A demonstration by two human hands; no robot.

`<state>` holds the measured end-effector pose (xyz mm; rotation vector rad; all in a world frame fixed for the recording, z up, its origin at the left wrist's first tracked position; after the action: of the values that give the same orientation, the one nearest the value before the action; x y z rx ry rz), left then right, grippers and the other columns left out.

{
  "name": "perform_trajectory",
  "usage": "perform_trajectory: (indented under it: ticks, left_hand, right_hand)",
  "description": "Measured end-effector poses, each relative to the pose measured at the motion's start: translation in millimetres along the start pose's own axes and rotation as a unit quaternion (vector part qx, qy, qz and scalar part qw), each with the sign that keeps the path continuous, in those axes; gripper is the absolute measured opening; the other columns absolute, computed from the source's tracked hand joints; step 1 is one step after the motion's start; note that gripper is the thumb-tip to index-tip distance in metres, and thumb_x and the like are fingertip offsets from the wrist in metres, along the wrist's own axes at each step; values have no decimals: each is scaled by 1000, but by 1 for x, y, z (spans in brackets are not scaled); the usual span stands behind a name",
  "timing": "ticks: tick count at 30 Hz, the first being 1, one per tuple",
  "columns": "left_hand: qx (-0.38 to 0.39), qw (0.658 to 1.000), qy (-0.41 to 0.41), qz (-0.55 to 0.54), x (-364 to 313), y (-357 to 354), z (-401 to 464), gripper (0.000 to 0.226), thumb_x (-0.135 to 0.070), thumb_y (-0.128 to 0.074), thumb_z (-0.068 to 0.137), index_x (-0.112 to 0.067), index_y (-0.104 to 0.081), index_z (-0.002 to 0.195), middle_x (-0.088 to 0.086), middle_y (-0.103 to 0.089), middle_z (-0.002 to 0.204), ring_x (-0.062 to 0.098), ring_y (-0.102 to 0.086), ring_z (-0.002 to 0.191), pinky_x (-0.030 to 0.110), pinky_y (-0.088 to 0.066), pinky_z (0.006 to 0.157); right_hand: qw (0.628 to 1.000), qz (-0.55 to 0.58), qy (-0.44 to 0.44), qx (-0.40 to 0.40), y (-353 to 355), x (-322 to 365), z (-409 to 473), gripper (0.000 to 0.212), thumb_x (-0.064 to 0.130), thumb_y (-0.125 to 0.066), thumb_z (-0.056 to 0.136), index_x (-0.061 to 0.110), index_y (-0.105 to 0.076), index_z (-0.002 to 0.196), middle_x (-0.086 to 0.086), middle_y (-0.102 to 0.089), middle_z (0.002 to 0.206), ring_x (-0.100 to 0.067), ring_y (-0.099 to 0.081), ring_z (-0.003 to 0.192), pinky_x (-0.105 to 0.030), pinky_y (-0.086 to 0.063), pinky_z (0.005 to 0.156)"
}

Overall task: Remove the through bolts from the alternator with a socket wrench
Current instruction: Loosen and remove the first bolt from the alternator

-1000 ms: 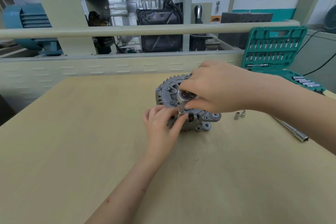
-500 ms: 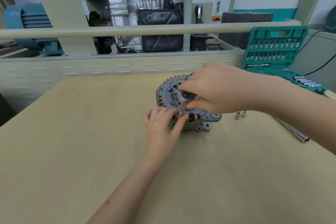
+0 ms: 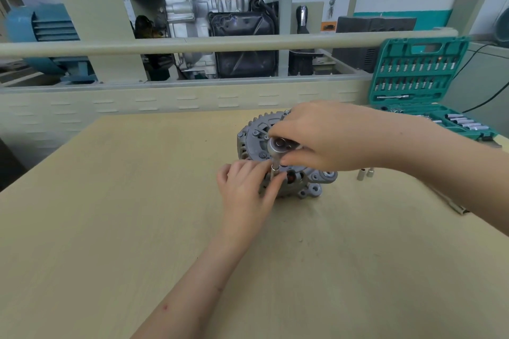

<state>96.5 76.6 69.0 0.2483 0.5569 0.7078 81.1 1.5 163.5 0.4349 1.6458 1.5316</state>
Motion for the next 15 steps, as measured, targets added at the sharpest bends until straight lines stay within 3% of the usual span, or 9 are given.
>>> perform_trajectory:
  ticks: [3, 4, 6, 7, 10, 13, 15]
  left_hand:
    - [-15, 999, -29, 21, -3, 2, 1, 25, -31, -55, 79, -11, -68, 71, -3, -57, 57, 11, -45, 76, 28, -26, 77]
    - [-22, 999, -36, 27, -3, 3, 2, 24, -30, -55, 79, -11, -67, 70, -3, -57, 56, 11, -45, 76, 28, -26, 76]
    - [-28, 998, -38, 33, -3, 4, 2, 26, -31, -56, 78, -11, -67, 67, -3, -58, 56, 12, -46, 77, 28, -26, 76]
    - [-27, 999, -33, 31, -2, 4, 2, 27, -32, -56, 78, -10, -66, 65, -3, -58, 56, 12, -46, 77, 28, -26, 76]
    - [-24, 999, -13, 19, -1, 5, 3, 30, -35, -56, 77, -10, -62, 61, -2, -57, 55, 11, -46, 75, 28, -25, 75]
    - [-4, 1000, -10, 17, -1, 3, 2, 30, -35, -55, 78, -9, -64, 65, -2, -57, 57, 17, -55, 73, 27, -25, 76]
    - [5, 1000, -16, 14, -3, 3, 2, 30, -33, -53, 80, -8, -65, 67, -2, -58, 58, 21, -59, 72, 27, -25, 77]
  right_hand:
    - [999, -36, -13, -26, 4, 0, -1, 46, 56, -30, 84, 14, -48, 86, 1, -44, 66, -15, -42, 60, -25, -28, 52]
    - [999, -22, -27, -38, 5, -2, -1, 50, 58, -32, 83, 13, -53, 90, 2, -46, 66, -9, -36, 53, -21, -33, 51]
    - [997, 14, -52, -52, 3, -4, -4, 47, 55, -40, 86, 14, -59, 100, 3, -54, 73, -3, -28, 49, -1, -30, 65]
    - [997, 18, -52, -52, 2, -3, -4, 44, 52, -42, 87, 15, -59, 104, 0, -57, 77, -4, -29, 49, 0, -28, 68]
    - [999, 11, -28, -36, 1, 2, -1, 40, 45, -41, 89, 15, -57, 110, -5, -62, 93, -16, -47, 68, -27, -29, 61]
    - [1000, 12, -14, -22, 2, 1, 1, 36, 40, -40, 90, 14, -55, 109, -4, -60, 96, -21, -54, 85, -27, -34, 65]
    - [1000, 4, 12, 4, 1, 5, 1, 27, 39, -39, 91, 13, -48, 93, -2, -54, 85, -22, -51, 83, -30, -37, 68]
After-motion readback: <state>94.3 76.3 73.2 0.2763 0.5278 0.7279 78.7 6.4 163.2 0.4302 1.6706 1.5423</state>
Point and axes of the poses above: each hand's wrist, its own z-axis towards the middle knuckle, its own y-axis out of the back of the hand, x = y × z, the point moved 7 cm from there along z, towards the middle knuckle
